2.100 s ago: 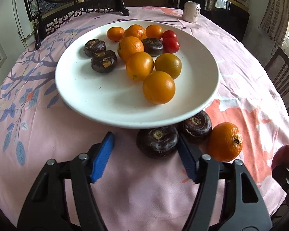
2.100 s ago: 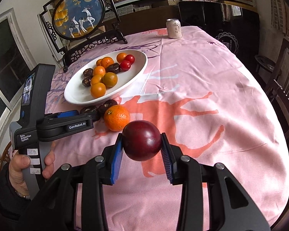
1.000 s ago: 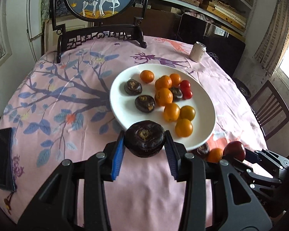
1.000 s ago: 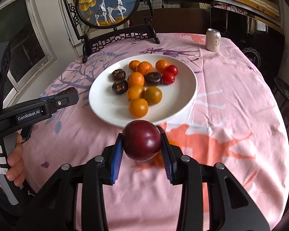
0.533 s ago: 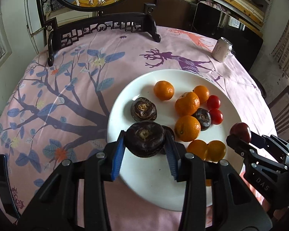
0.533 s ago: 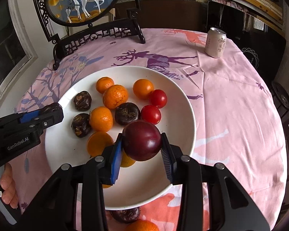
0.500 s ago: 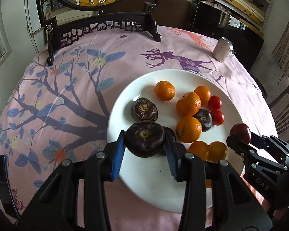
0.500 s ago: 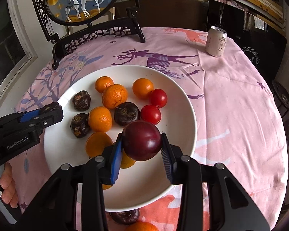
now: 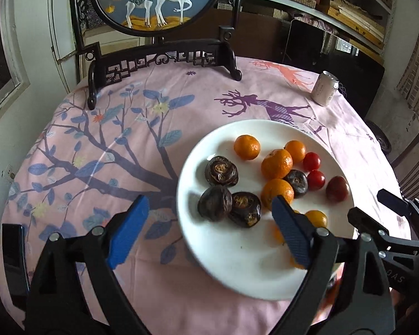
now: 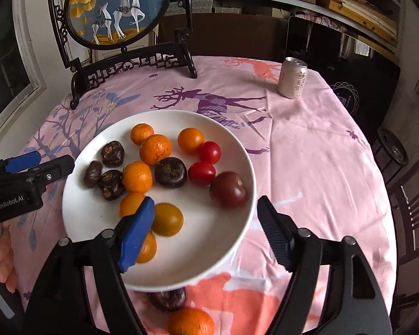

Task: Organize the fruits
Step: 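Set the plum on the plate with the right gripper while the left sets its dark fruit, then grasp the last orange with the right gripper while the left grasps the last dark fruit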

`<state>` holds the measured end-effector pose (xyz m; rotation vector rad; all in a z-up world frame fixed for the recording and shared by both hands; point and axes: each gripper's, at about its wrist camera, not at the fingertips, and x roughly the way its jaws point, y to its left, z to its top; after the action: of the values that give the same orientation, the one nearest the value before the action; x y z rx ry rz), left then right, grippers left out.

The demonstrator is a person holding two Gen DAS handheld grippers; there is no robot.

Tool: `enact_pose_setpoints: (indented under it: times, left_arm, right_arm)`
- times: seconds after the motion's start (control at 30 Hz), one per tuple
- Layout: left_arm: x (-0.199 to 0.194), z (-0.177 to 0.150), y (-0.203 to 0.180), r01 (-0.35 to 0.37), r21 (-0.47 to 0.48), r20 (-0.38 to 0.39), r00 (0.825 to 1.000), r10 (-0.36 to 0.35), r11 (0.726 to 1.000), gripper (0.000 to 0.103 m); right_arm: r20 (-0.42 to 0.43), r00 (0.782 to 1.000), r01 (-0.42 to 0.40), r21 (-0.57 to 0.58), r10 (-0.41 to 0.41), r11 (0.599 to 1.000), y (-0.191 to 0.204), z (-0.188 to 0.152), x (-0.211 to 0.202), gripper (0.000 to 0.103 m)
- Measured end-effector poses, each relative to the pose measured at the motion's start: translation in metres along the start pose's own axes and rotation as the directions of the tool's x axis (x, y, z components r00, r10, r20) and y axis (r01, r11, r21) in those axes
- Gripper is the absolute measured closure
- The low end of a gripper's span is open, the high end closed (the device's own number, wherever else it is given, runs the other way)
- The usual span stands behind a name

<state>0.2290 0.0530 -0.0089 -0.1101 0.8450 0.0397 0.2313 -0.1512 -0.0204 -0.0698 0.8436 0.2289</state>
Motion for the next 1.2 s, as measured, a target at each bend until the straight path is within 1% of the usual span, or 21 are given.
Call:
enact_pose_setpoints:
  times: [0.03,0.07,0.13,0.23,0.33,0.43,0.5,0.6,0.9,0.97,1.0,1.03,1.07,1.1,1.13,1.2]
  left_arm:
    - [-0.012,-0.009,0.002,0.015,-0.008,0.013,1.0,-0.015,1.0,0.004]
    - [-0.023,-0.02,0.003,0.029,-0.016,0.021,0.999,-0.028,0.999,0.002]
    - [-0.04,-0.044,0.003,0.046,-0.011,0.019,0.999,-0.045,0.999,0.002]
    - [-0.053,-0.082,-0.001,0.073,-0.003,-0.004,0.997,-0.073,0.997,0.002]
    - [-0.056,-0.105,-0.009,0.08,0.019,-0.031,0.996,-0.079,0.997,0.002]
    - [-0.061,-0.115,-0.018,0.069,0.061,-0.028,0.997,-0.067,0.996,0.002]
    - [-0.066,-0.119,-0.019,0.067,0.064,-0.018,0.998,-0.066,0.996,0.002]
    - [-0.073,-0.121,-0.017,0.067,0.058,-0.005,0.998,-0.066,0.996,0.002]
    - [-0.076,-0.121,-0.005,0.057,0.037,-0.001,0.998,-0.057,0.998,0.002]
    - [-0.073,-0.122,-0.004,0.057,0.038,-0.009,0.998,-0.057,0.998,0.002]
    - [-0.072,-0.122,-0.005,0.061,0.038,-0.014,0.998,-0.06,0.997,0.002]
    - [-0.071,-0.123,-0.006,0.065,0.041,-0.02,0.998,-0.064,0.997,0.002]
    - [-0.07,-0.123,-0.008,0.067,0.045,-0.025,0.998,-0.066,0.997,0.002]
    - [-0.069,-0.124,-0.011,0.068,0.048,-0.029,0.997,-0.067,0.996,0.002]
    - [-0.068,-0.124,-0.014,0.07,0.052,-0.032,0.997,-0.068,0.996,0.002]
    - [-0.065,-0.125,-0.022,0.068,0.066,-0.04,0.997,-0.066,0.995,0.002]
  right_arm:
    - [0.015,1.0,0.001,0.003,-0.001,1.0,0.0,-0.011,-0.014,0.008]
    - [0.035,0.999,-0.001,-0.002,0.001,1.0,0.001,-0.024,-0.029,0.005]
    - [0.059,0.998,0.001,-0.02,0.0,1.0,0.005,-0.055,-0.054,0.004]
    - [0.059,0.998,0.006,-0.01,-0.005,1.0,0.01,-0.095,-0.075,0.003]
    - [0.041,0.999,-0.002,-0.001,0.002,1.0,0.016,-0.117,-0.082,0.003]
    - [0.039,0.999,0.011,-0.02,-0.01,1.0,0.022,-0.123,-0.085,0.003]
    - [0.041,0.999,0.023,-0.024,-0.022,0.999,0.023,-0.124,-0.086,0.003]
    - [0.035,0.999,0.009,-0.032,-0.008,0.999,0.024,-0.124,-0.082,0.003]
    - [-0.017,1.0,-0.019,-0.028,0.019,0.999,0.022,-0.117,-0.034,0.004]
    - [-0.025,0.999,-0.04,-0.017,0.04,0.999,0.019,-0.114,-0.025,0.017]
    - [-0.037,0.998,-0.046,-0.012,0.046,0.999,0.017,-0.113,-0.02,0.028]
    - [-0.055,0.997,-0.051,-0.009,0.05,0.999,0.016,-0.111,-0.013,0.036]
    - [-0.075,0.996,-0.053,-0.008,0.052,0.999,0.016,-0.11,-0.007,0.041]
    - [-0.096,0.994,-0.054,-0.008,0.053,0.998,0.015,-0.111,-0.001,0.052]
    - [-0.094,0.995,-0.031,-0.011,0.03,0.999,0.015,-0.112,0.0,0.058]
    - [-0.091,0.993,-0.071,0.022,0.073,0.997,0.008,-0.114,-0.007,0.059]
